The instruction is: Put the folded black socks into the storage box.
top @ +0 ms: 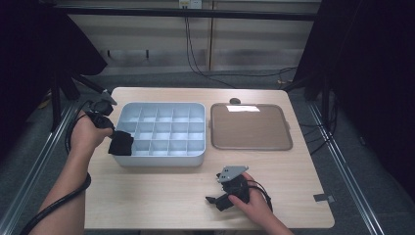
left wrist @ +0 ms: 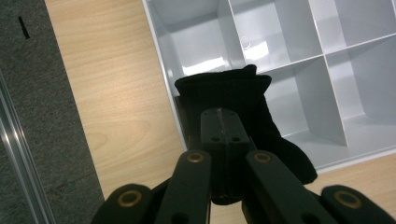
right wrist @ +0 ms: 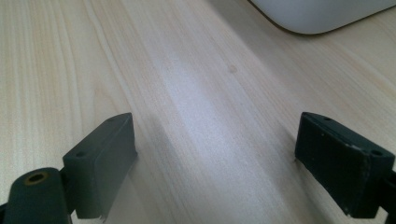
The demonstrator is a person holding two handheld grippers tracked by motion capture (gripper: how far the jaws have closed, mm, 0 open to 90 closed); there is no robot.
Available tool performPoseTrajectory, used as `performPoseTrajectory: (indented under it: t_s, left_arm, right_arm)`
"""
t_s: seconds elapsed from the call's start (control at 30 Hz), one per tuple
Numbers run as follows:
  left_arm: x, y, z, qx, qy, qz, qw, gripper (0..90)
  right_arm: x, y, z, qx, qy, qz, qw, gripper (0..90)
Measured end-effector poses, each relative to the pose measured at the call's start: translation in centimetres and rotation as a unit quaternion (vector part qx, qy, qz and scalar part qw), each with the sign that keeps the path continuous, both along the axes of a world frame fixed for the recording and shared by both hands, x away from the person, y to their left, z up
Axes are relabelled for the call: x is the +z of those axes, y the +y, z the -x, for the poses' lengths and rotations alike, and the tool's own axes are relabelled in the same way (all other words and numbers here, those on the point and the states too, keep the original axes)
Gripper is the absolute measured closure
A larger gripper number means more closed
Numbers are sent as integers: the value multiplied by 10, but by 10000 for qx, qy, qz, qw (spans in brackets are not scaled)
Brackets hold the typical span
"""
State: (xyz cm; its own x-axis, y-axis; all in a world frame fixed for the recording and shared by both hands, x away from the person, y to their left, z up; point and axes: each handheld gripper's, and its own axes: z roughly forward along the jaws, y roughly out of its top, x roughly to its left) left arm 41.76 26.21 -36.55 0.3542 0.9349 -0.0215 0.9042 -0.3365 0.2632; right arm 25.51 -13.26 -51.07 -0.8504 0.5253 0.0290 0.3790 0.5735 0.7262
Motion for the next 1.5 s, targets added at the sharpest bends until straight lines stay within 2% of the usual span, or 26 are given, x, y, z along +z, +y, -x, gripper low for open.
performPoseTrajectory:
  t_s: [0.6, 0.77, 0.8, 0.9, 1.13, 1.5]
  left_arm:
    - [-18, 3, -1, 16, 105, 2, 9999, 900]
    - [-14, 3, 0, 14, 60, 19, 10000, 892]
    - [-11, 1, 0, -15, 6, 46, 10000, 891]
    - [-9, -1, 0, -80, 5, 22, 10000, 892]
    - [-27, -4, -3, -12, 170, 138, 9998, 894]
    - [-39, -11, -4, -87, 312, 44, 9995, 900]
  right_arm:
    - [0, 0, 0, 1, -7, 2, 10000, 117]
    - [0, 0, 0, -2, 1, 1, 10000, 117]
    - [0, 0, 0, 0, -6, 1, 10000, 117]
    - [0, 0, 0, 3, -8, 1, 10000, 117]
    - [0, 0, 0, 1, 0, 0, 10000, 117]
    - [0, 0, 0, 37, -16, -1, 10000, 117]
